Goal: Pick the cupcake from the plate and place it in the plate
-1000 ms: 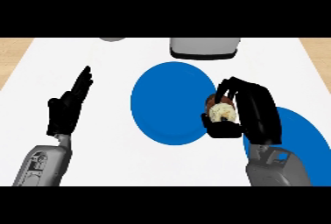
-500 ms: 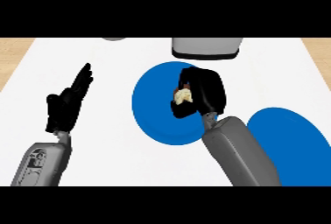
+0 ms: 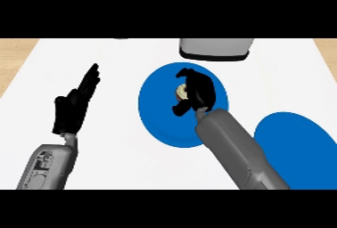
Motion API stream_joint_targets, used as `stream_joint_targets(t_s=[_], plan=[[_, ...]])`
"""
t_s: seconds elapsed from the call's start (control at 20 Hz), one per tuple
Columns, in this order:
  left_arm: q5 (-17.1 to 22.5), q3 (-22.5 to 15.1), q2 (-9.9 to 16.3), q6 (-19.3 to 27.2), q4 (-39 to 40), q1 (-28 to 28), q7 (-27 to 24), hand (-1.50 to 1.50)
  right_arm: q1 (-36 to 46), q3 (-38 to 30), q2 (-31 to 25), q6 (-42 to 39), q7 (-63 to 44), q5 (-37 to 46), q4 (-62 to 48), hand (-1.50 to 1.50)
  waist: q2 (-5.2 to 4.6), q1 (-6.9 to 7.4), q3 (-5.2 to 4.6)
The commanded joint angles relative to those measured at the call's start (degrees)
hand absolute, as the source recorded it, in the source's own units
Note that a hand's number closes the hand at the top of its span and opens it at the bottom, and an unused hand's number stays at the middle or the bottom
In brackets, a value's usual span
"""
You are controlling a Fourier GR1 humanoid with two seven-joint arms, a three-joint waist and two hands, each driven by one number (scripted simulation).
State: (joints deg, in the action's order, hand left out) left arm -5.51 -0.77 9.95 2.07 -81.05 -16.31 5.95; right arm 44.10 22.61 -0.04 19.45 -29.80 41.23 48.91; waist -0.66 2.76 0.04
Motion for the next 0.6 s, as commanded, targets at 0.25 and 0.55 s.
stream_joint_targets(t_s=[0.25, 0.55], plan=[[-0.34, 0.21, -0.09, -0.7, 1.66, -1.56, -0.24, 0.0, 2.27, 2.07, 0.03, 11.18, 12.98, -19.91, -4.52, -1.5, -0.03, 0.04, 0.04], [0.12, 1.39, 0.48, -0.28, -0.38, 0.22, 1.2, 0.0, -2.23, -4.99, 0.04, 20.11, 21.21, -25.98, 0.08, -1.5, 0.53, -2.04, 0.04]])
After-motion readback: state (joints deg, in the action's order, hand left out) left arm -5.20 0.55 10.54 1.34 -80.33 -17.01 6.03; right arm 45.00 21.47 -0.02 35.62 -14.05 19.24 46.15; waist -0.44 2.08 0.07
